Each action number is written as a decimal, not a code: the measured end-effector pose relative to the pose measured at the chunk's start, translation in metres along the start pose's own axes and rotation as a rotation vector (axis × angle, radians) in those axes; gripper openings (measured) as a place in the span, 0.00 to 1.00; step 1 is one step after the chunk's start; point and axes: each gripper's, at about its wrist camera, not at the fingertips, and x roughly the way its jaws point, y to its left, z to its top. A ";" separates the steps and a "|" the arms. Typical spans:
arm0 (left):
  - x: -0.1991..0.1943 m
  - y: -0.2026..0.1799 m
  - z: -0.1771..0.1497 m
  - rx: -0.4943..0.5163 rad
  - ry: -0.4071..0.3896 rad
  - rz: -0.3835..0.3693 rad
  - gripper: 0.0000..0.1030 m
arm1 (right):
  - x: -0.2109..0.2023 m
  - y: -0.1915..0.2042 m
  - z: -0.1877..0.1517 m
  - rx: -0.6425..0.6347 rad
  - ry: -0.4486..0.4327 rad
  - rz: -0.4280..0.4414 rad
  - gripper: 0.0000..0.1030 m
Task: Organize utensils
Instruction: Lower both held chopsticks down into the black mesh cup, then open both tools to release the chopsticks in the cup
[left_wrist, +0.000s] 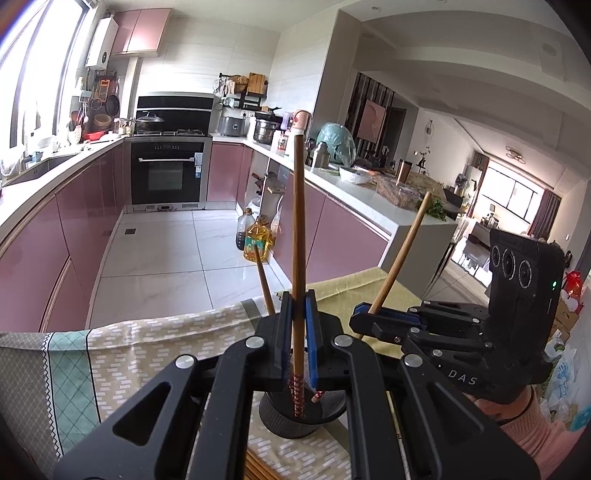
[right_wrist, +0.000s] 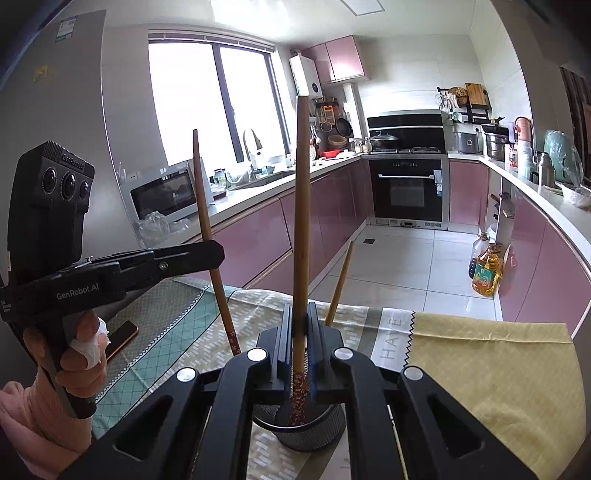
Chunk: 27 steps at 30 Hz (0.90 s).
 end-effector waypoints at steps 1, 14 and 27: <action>0.003 0.000 -0.003 0.003 0.011 0.005 0.07 | 0.002 0.000 -0.001 0.000 0.010 -0.001 0.06; 0.041 0.009 -0.030 0.024 0.173 0.000 0.07 | 0.025 -0.004 -0.012 0.004 0.135 -0.006 0.06; 0.083 0.028 -0.032 -0.027 0.239 0.022 0.08 | 0.050 -0.024 -0.017 0.096 0.188 -0.019 0.09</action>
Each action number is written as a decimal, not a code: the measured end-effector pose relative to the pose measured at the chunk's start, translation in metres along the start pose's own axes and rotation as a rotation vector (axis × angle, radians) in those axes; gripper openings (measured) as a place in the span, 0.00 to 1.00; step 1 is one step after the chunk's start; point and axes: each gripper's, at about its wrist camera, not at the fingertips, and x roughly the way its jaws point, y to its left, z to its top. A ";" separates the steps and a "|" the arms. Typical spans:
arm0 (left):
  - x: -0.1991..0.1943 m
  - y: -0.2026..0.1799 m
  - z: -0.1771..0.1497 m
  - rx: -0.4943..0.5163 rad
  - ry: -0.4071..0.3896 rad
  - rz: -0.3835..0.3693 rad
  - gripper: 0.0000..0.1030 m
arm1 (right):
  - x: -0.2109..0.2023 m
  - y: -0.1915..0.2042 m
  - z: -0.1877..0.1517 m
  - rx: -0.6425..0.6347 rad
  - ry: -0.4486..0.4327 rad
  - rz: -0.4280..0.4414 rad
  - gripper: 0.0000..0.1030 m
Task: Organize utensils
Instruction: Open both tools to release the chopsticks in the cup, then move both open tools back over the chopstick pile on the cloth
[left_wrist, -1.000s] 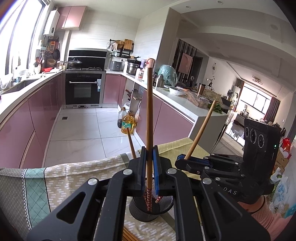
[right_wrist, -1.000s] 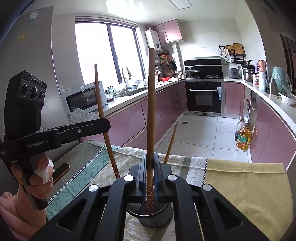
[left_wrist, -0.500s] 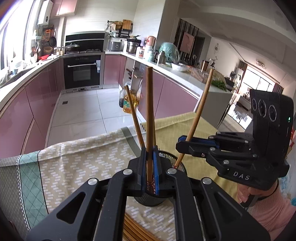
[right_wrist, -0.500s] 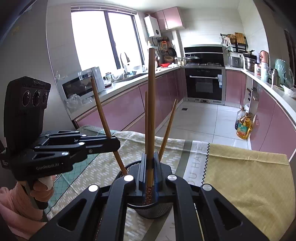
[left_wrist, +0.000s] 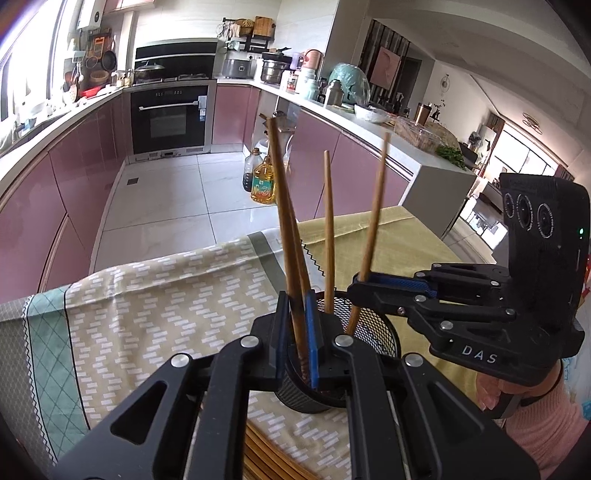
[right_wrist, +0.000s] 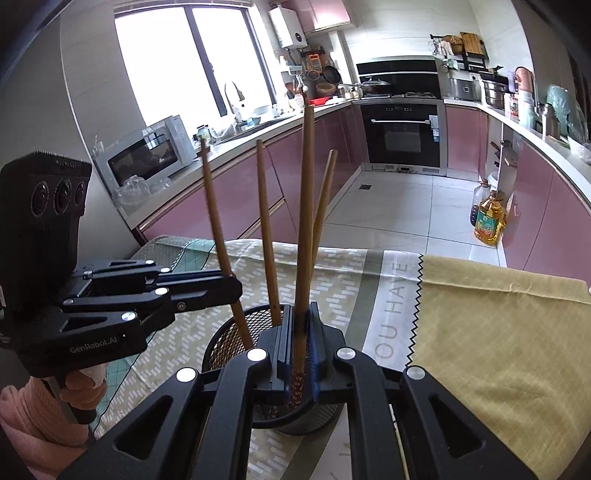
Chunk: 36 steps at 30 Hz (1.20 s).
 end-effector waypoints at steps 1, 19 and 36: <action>0.002 0.000 -0.002 -0.006 0.003 -0.002 0.08 | 0.000 -0.001 0.000 0.003 -0.006 -0.004 0.13; -0.055 0.028 -0.068 -0.006 -0.107 0.150 0.46 | -0.046 0.062 -0.050 -0.164 -0.062 0.146 0.39; -0.010 0.046 -0.155 -0.035 0.130 0.193 0.46 | 0.035 0.082 -0.113 -0.125 0.206 0.073 0.38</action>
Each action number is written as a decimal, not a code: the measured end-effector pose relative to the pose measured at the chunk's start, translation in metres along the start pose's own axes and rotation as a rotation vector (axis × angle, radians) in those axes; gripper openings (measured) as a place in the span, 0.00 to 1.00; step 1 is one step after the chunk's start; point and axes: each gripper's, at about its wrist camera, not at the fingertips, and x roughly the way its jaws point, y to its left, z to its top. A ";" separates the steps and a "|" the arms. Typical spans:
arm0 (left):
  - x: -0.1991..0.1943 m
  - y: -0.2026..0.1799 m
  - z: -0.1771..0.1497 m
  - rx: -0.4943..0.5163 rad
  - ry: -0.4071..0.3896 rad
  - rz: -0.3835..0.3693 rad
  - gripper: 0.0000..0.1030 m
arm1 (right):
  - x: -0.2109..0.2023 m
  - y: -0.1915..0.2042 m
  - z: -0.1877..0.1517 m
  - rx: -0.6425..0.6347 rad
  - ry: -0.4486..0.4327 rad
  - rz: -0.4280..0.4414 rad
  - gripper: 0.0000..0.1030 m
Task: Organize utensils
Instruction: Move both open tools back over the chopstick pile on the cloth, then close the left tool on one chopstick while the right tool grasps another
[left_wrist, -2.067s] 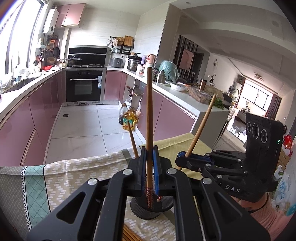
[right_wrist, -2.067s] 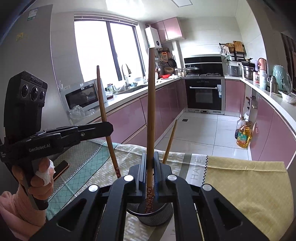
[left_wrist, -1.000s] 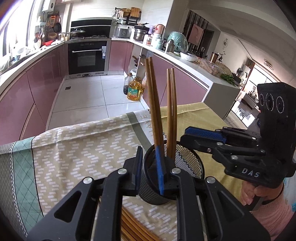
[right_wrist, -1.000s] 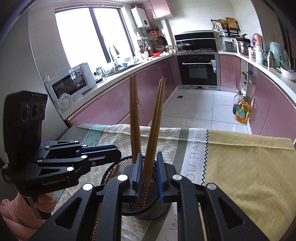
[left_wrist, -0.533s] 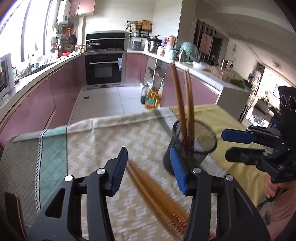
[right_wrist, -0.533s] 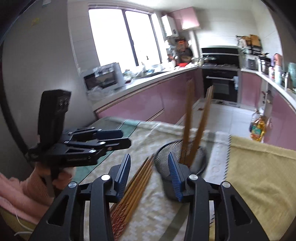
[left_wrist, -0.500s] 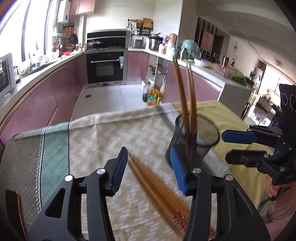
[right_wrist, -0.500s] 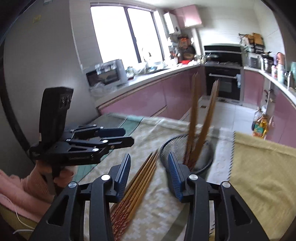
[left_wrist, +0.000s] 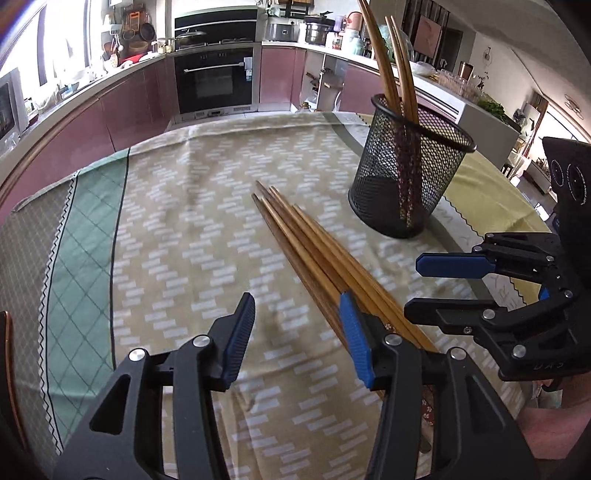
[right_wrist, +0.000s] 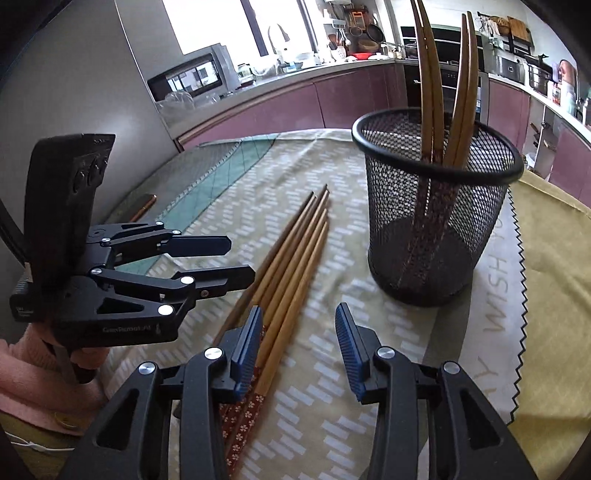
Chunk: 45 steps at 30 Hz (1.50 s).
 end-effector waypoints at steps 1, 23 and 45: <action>0.001 -0.002 -0.001 0.000 0.002 -0.001 0.46 | 0.000 0.001 -0.001 0.003 0.002 -0.003 0.38; 0.002 -0.006 -0.004 0.014 0.020 0.002 0.46 | 0.010 0.001 -0.003 -0.030 0.021 -0.095 0.29; 0.008 0.001 0.004 -0.067 0.005 0.032 0.12 | 0.012 -0.018 0.003 0.104 -0.014 -0.039 0.06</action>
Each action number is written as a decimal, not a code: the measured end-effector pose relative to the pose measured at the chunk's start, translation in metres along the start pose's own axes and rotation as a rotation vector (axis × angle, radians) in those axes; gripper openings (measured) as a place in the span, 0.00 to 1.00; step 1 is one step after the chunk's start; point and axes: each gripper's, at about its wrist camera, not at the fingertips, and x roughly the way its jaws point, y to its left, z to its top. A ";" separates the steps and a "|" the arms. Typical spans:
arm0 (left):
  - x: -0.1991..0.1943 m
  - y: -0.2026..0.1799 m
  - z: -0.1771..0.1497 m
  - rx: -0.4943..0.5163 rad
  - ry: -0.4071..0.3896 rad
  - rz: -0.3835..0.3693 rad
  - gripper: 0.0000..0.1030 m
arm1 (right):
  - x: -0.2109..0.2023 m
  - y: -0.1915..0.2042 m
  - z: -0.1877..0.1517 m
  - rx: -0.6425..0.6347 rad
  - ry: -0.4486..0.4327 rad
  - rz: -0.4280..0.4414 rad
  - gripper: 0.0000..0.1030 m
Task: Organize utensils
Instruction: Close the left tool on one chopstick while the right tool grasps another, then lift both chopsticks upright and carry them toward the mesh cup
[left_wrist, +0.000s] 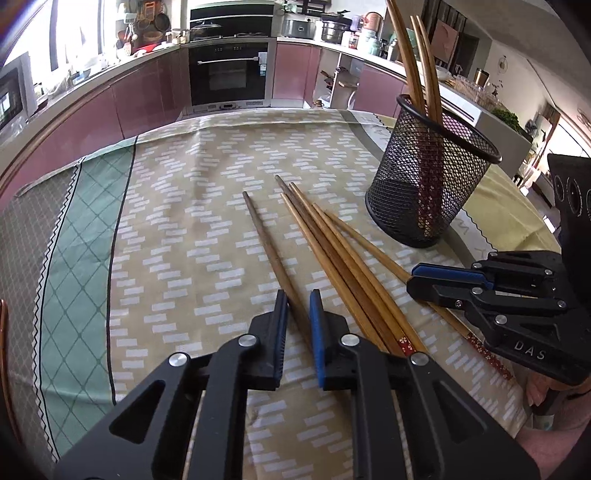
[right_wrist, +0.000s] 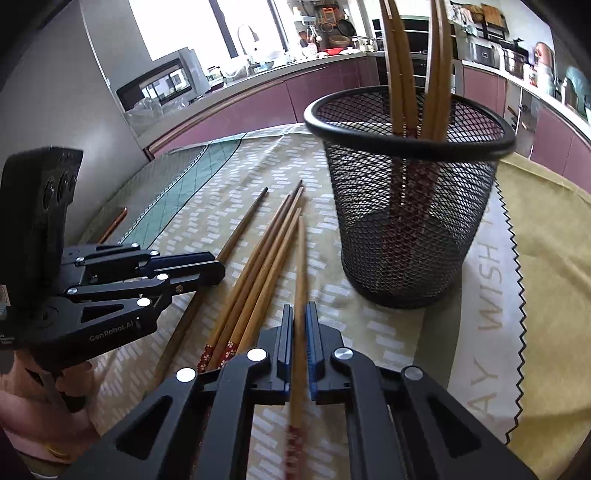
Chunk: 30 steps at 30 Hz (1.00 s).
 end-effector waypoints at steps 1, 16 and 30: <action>-0.001 0.001 -0.001 -0.007 -0.001 0.000 0.11 | -0.001 -0.001 -0.001 0.004 -0.004 0.002 0.05; -0.019 -0.007 -0.014 0.035 -0.011 -0.076 0.07 | -0.008 0.010 0.000 -0.067 0.003 0.075 0.05; 0.002 -0.008 -0.001 0.073 0.027 -0.058 0.22 | 0.011 0.018 0.009 -0.094 0.051 0.049 0.07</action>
